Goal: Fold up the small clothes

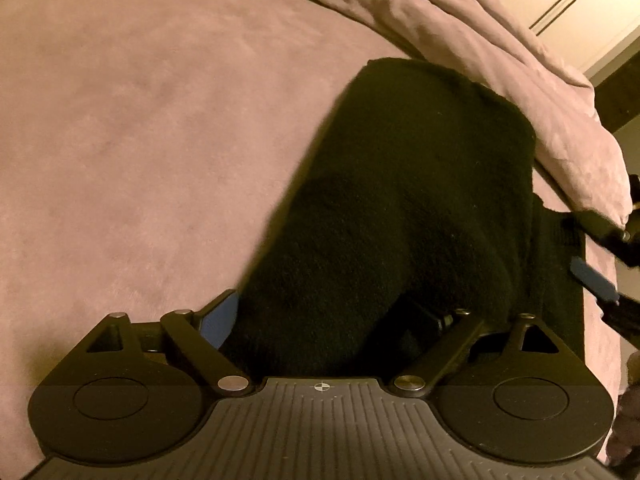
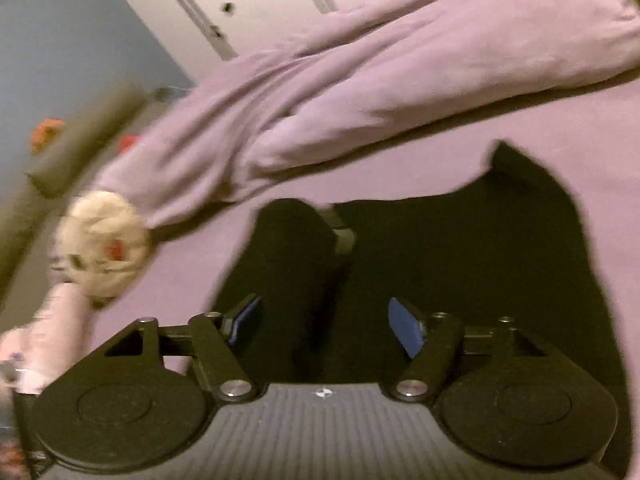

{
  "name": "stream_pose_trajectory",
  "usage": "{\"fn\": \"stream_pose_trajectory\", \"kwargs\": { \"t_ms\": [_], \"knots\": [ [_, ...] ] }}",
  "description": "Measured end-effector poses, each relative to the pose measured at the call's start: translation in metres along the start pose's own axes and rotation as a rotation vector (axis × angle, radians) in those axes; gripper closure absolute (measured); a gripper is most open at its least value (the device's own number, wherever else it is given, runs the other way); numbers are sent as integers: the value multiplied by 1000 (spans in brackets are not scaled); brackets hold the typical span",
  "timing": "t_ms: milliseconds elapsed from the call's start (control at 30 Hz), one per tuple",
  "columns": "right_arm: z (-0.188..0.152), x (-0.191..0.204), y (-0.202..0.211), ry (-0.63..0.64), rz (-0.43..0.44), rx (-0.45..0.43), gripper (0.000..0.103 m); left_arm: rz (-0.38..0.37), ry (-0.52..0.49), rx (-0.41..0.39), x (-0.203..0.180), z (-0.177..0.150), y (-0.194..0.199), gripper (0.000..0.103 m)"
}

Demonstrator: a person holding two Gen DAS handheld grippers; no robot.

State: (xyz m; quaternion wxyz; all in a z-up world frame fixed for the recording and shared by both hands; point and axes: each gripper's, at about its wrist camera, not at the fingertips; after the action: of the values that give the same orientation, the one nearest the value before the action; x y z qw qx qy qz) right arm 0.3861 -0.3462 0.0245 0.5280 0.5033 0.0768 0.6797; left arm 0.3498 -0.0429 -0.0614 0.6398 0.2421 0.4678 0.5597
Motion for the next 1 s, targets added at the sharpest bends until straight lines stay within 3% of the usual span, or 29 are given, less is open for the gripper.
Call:
{"fn": "stream_pose_trajectory", "kwargs": {
  "t_ms": [100,167,233,367,533,667,733,800,867,900,933,1000],
  "knots": [
    [-6,-5,-43,-46,19,133,39,-2,1,0,0,1,0,10],
    [-10,-14,-72,-171,68,209,73,-5,8,0,1,1,1,10],
    [-9,-14,-79,-209,78,214,83,-6,20,1,3,1,7,10],
    [-10,17,-46,68,-24,94,88,-57,79,-50,8,9,36,12],
    [-8,15,-10,167,-106,53,89,-37,51,-85,1,20,39,11],
    [-15,-5,-26,190,-211,83,88,-46,-17,20,-12,15,-1,10],
    [-15,-17,-30,166,-200,103,85,-80,6,89,-13,10,-20,10],
    [-10,-16,-22,173,-184,86,74,-74,19,87,-14,7,-24,9],
    [-6,-16,-13,187,-192,60,55,-63,-6,66,-16,6,-22,9],
    [-5,-19,-12,183,-200,54,50,-60,-3,65,-16,6,-22,9],
    [-3,-23,-13,171,-210,58,38,-63,4,67,-15,5,-23,9],
    [2,-32,-19,124,-185,74,35,-60,1,69,-17,5,-23,8]
  ]
}}
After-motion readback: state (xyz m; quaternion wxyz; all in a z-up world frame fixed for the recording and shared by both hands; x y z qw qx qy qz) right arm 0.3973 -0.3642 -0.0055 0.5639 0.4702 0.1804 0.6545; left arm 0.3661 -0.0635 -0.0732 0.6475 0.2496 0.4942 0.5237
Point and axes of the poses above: each gripper's, at about its wrist camera, not at the fingertips, and y roughly against the way its jaws point, x to its left, z to its top, and after that the axes turned 7 degrees about -y, right-handed
